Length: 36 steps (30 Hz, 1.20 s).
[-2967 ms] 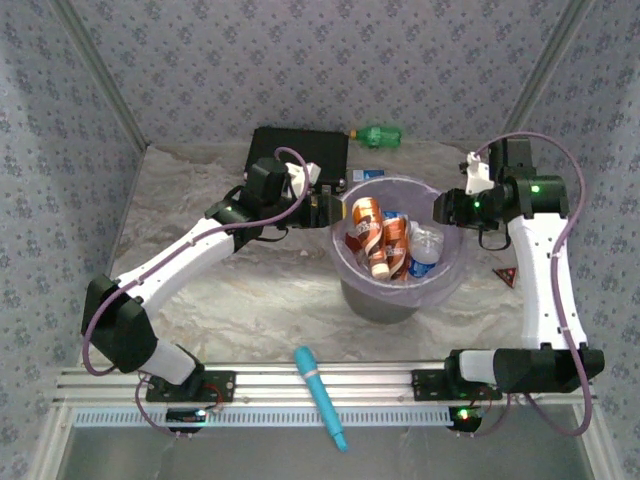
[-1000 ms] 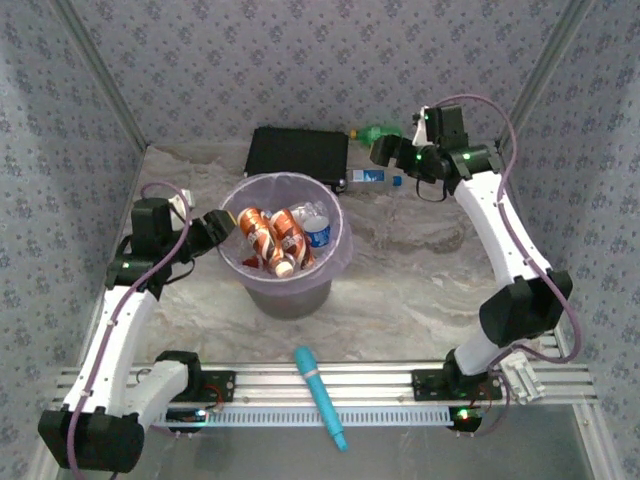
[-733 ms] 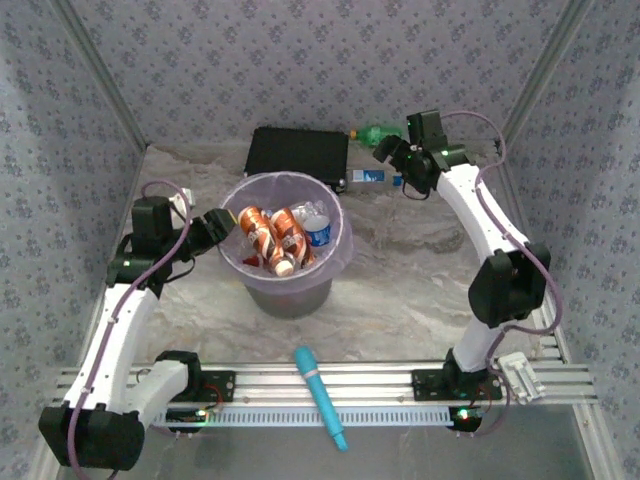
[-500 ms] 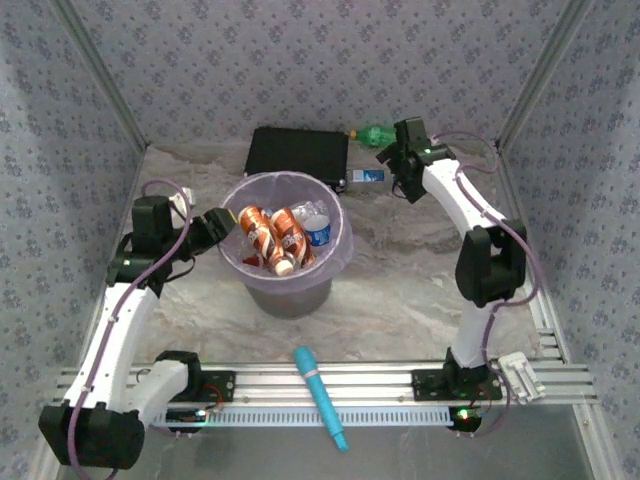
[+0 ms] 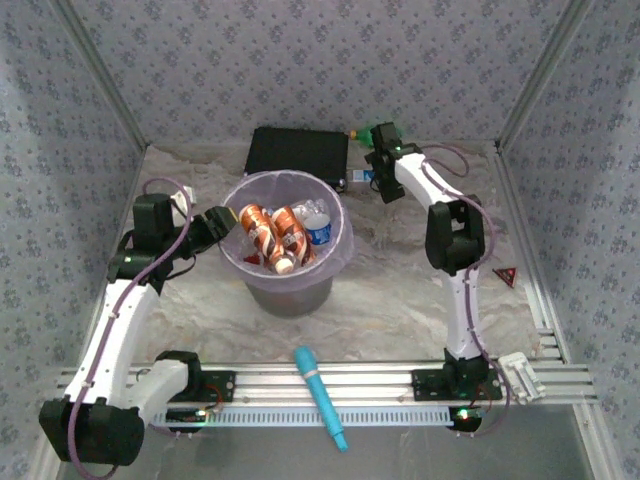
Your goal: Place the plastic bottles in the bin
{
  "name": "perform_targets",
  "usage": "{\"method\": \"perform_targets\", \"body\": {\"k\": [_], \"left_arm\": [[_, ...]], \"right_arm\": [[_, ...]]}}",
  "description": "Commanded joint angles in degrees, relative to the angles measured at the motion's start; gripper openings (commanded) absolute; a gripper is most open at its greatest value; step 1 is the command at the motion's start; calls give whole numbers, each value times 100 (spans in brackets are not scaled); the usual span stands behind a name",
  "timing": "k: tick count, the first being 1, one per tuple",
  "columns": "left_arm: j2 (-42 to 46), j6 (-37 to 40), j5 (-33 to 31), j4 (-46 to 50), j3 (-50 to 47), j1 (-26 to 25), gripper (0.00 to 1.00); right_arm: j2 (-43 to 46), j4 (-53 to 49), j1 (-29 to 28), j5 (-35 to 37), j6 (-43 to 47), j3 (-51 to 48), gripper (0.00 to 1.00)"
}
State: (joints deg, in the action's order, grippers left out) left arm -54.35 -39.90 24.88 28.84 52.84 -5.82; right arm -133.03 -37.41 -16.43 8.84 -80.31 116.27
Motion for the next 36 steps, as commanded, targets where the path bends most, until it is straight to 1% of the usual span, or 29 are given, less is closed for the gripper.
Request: {"method": "perform_targets", "body": {"k": [1, 5, 10, 15, 19, 21, 25, 28, 30, 36], "left_arm": [[-153, -70, -168, 141, -14, 29, 61], [-124, -77, -166, 198, 16, 24, 61], [-81, -88, -238, 260, 50, 24, 62], [-117, -114, -247, 262, 86, 22, 61], [-111, -129, -247, 262, 86, 24, 61], [-99, -139, -257, 271, 86, 28, 61], [-68, -141, -265, 306, 110, 29, 61], [-54, -152, -265, 315, 129, 24, 61], [-45, -167, -265, 321, 139, 26, 61], [-79, -181, -221, 326, 213, 29, 61]], "right_arm": [[-449, -17, -12, -38, -246, 482, 95], [-997, -241, 2, -179, -256, 1109, 95], [-1209, -293, 14, -246, -342, 1193, 93], [-1188, -282, 23, -256, -357, 1057, 87], [-1112, -276, 43, -269, -361, 926, 78], [-1047, -291, 68, -268, -350, 874, 75], [-828, -317, 123, -186, -264, 758, 66], [-603, -390, 181, -85, -138, 648, 63], [-411, -371, 233, -60, -14, 516, 59], [351, -381, 470, 39, 644, 4, 56]]}}
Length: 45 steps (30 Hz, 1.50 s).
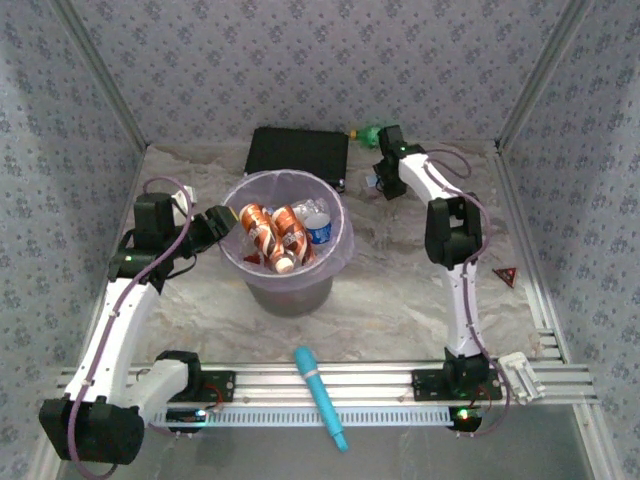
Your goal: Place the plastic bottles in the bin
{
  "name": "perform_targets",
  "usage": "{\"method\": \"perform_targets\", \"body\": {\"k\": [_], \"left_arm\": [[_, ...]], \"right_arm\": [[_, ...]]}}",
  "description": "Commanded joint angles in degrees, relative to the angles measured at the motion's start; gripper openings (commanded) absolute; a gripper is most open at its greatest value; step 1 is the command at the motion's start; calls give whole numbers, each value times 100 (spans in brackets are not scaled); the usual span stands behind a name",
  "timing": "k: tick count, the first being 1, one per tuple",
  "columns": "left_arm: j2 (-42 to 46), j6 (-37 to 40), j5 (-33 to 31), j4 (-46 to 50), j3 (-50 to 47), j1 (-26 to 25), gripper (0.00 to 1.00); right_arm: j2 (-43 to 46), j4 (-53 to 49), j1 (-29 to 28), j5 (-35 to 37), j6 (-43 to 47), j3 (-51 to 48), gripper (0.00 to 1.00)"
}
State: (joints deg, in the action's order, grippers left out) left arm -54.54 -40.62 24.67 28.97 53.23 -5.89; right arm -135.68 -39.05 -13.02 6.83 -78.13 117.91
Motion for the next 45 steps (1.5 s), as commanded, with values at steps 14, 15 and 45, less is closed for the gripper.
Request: {"method": "perform_targets", "body": {"k": [14, 15, 45], "left_arm": [[-187, -87, -133, 276, 422, 5, 61], [-217, -78, -120, 260, 429, 5, 61], [-369, -157, -391, 112, 424, -406, 61]], "right_arm": [[3266, -377, 491, -433, 4040, -1357, 55], [3436, -357, 491, -691, 4360, -1422, 55], [3397, -2937, -3868, -868, 7493, 620, 58]]}}
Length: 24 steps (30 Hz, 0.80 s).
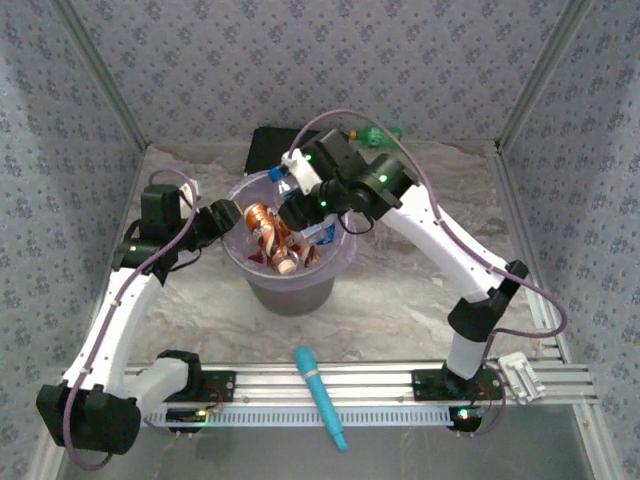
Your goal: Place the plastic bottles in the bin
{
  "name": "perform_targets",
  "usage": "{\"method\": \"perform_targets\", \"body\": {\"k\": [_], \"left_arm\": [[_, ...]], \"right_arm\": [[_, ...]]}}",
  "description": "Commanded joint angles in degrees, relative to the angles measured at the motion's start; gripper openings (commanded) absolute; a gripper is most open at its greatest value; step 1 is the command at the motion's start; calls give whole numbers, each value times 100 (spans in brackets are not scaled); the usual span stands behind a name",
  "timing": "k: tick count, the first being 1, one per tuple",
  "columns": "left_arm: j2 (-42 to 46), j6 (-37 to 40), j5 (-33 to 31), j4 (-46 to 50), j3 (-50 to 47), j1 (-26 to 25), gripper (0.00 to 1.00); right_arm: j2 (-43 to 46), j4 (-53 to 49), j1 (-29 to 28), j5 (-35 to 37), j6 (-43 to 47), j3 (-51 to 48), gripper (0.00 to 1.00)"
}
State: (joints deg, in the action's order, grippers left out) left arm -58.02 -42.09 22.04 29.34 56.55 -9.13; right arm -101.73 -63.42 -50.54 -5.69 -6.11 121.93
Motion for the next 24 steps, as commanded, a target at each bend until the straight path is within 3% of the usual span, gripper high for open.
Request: {"method": "perform_targets", "body": {"k": [1, 6, 10, 13, 18, 24], "left_arm": [[-17, 1, -129, 75, 93, -81, 61], [-54, 16, -139, 71, 101, -89, 61], [-78, 0, -135, 31, 83, -98, 61], [-79, -9, -147, 27, 83, -112, 61], [-54, -8, -156, 42, 83, -116, 61], [-52, -6, -158, 40, 101, -125, 61]], "right_arm": [[24, -521, -152, 417, 312, 218, 61], [117, -648, -248, 677, 489, 419, 85], [110, -740, -285, 920, 628, 694, 93], [115, -682, -289, 977, 664, 745, 87], [-59, -789, -280, 1066, 562, 724, 66], [-110, -640, -299, 792, 406, 342, 59]]}}
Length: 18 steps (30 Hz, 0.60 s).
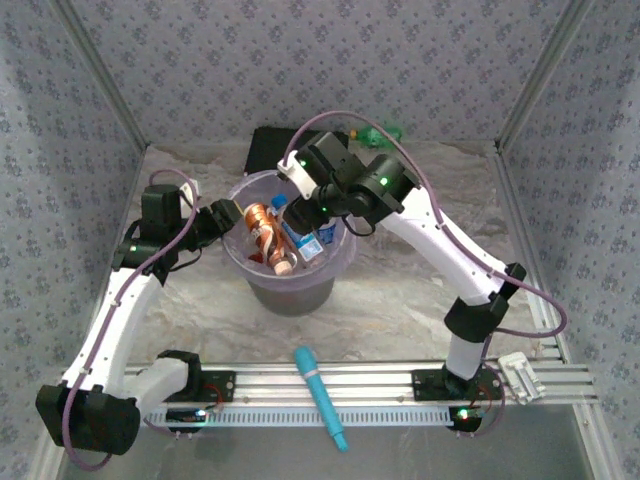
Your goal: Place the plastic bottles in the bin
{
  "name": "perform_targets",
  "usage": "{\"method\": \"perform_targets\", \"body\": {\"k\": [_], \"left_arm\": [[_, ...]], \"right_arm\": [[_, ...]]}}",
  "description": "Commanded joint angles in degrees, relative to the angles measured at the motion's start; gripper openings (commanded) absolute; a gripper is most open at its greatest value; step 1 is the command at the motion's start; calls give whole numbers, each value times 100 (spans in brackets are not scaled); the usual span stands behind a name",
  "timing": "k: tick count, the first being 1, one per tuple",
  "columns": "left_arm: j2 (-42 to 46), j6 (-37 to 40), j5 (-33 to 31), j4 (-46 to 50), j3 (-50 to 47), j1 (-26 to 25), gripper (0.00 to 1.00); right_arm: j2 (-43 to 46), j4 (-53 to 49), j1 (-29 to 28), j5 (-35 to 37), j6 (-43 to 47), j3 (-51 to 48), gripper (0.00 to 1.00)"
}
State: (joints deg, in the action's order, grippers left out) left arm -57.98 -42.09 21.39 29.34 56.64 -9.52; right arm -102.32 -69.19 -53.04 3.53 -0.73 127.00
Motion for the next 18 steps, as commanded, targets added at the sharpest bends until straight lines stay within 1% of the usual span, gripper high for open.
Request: {"method": "perform_targets", "body": {"k": [1, 5, 12, 14, 18], "left_arm": [[-60, -4, -89, 43, 91, -85, 61], [-74, -11, -73, 20, 100, -95, 61], [-92, 0, -73, 5, 110, -105, 61], [-100, -3, -58, -22, 101, -104, 61], [-117, -6, -38, -37, 93, -103, 61]], "right_arm": [[-51, -31, -50, -189, -173, -239, 59], [-117, 93, -48, -426, -284, -448, 57], [-13, 185, 41, -573, -301, -65, 57], [72, 286, 93, -577, -353, -5, 59], [397, 710, 341, -582, -588, -140, 67]]}}
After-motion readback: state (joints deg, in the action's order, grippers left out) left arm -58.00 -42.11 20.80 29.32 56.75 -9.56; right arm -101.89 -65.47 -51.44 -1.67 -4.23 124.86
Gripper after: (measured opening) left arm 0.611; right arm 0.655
